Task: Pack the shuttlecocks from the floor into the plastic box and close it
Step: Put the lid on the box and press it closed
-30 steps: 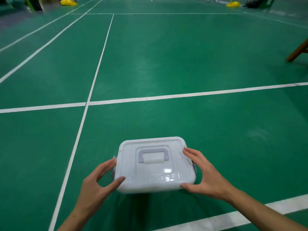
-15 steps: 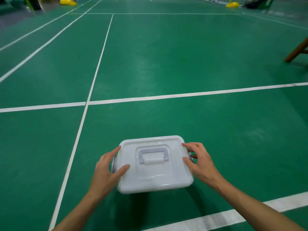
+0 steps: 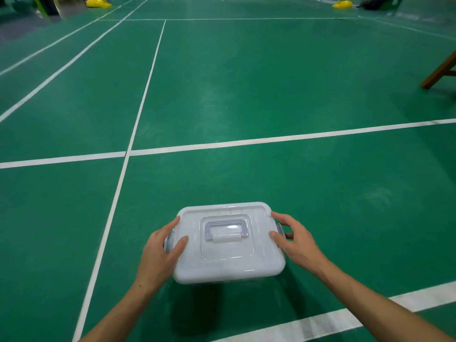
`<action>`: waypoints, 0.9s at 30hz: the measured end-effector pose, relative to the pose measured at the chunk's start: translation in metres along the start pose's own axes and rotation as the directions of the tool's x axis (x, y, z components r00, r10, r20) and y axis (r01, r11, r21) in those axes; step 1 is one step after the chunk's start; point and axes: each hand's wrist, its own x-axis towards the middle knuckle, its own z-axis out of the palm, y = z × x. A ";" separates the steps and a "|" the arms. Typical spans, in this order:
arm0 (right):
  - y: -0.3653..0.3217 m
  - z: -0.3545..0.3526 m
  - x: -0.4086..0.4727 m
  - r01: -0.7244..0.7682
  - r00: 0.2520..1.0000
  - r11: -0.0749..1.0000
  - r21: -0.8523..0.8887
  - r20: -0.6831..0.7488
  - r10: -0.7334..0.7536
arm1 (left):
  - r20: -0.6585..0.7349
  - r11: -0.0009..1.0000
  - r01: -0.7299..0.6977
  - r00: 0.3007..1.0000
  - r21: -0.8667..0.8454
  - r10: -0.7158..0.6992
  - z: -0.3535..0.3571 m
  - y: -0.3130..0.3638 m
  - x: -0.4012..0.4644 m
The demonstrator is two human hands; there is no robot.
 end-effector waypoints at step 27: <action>-0.006 0.028 -0.010 -0.040 0.978 0.981 -0.192 -0.207 -0.001 | -0.203 0.981 0.023 0.979 0.194 0.017 0.010 0.002 -0.011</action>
